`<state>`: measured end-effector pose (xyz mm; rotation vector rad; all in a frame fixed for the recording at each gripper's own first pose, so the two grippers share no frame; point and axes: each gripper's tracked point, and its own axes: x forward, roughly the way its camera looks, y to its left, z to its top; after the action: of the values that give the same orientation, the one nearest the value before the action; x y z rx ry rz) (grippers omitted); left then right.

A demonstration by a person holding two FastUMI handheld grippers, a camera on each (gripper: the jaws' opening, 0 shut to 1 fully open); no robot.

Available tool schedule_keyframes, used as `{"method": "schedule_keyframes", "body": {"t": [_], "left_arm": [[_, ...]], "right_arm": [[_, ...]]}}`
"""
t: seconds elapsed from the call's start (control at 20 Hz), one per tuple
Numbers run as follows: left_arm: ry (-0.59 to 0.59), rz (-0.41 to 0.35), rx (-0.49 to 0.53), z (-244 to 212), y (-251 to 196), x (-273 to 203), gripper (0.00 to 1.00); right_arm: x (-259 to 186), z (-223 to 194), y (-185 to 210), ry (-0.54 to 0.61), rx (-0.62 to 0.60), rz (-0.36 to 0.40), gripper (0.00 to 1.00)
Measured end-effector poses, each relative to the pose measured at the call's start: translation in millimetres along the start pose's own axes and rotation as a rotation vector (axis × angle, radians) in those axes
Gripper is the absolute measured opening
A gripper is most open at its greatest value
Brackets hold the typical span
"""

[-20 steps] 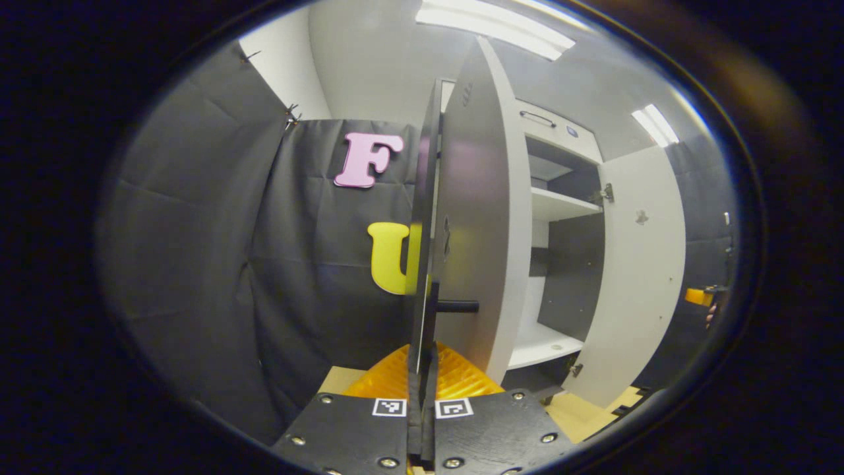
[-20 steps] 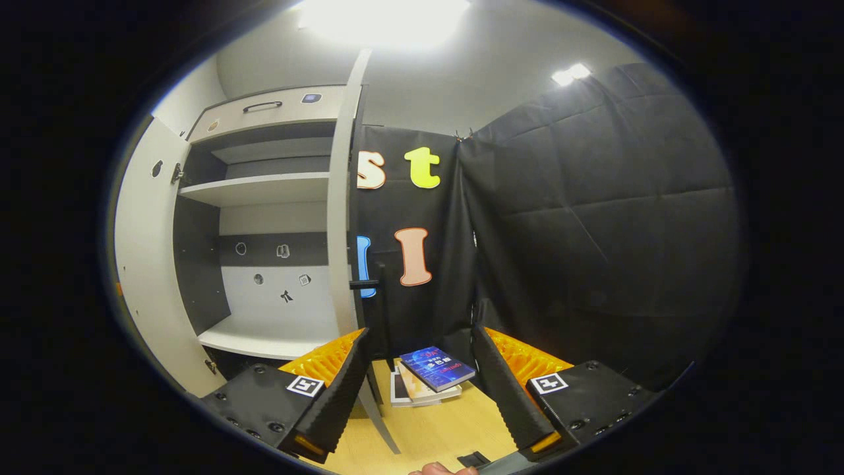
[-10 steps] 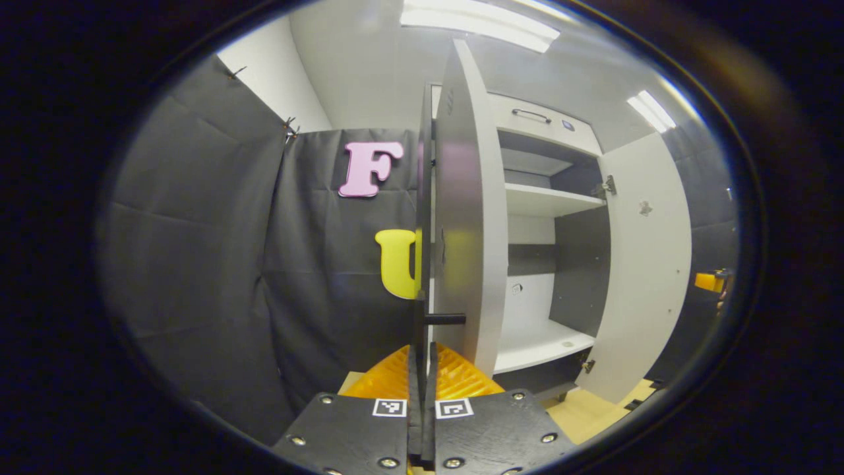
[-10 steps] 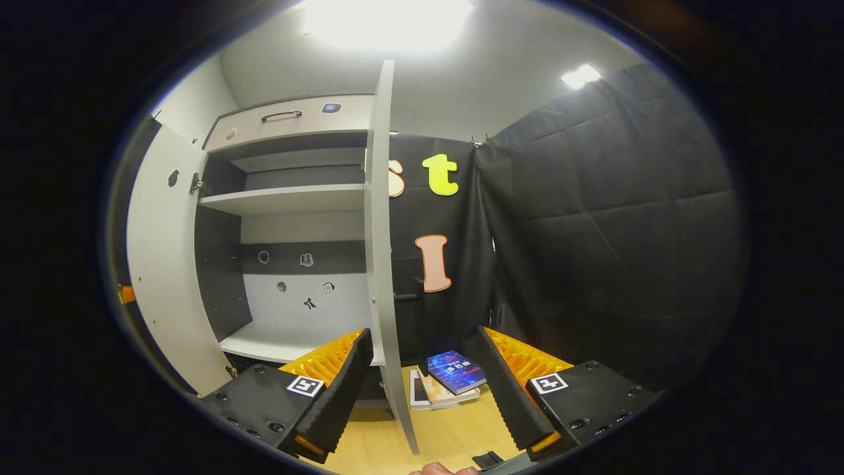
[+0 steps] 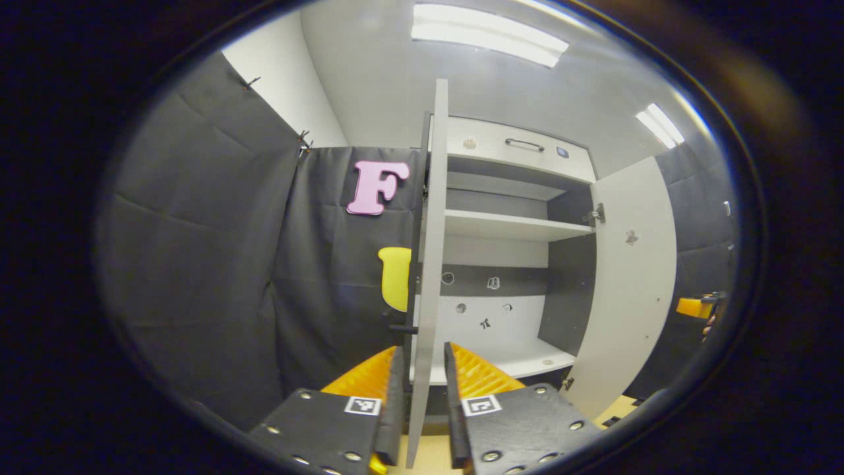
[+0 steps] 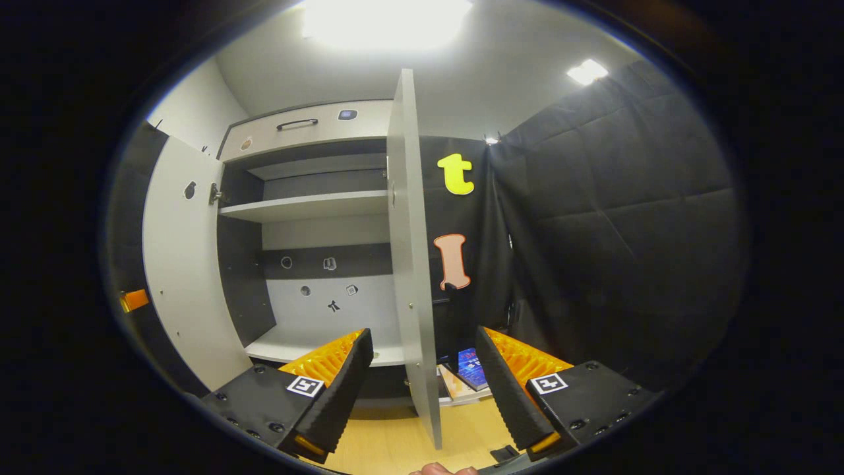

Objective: Open the right door of the double-door shoe cabinet with the right hand, and open the left door with the left hand.

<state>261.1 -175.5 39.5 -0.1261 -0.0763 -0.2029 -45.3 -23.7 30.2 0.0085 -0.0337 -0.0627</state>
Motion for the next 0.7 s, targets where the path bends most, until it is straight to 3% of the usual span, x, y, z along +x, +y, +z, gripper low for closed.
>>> {"method": "schedule_keyframes", "body": {"t": [0.15, 0.3, 0.7], "left_arm": [[-0.003, -0.039, 0.038, -4, -9, -1, 0.95], [0.008, -0.031, 0.103, -10, 0, -3, 0.99], [0.044, -0.069, 0.094, -25, -14, -5, 0.98]], "right_arm": [[0, -12, 14, 0.025, -0.005, 0.032, 0.98], [1, -26, 36, 0.047, 0.008, 0.079, 0.98], [5, -50, 77, 0.080, 0.027, 0.156, 0.98]]}}
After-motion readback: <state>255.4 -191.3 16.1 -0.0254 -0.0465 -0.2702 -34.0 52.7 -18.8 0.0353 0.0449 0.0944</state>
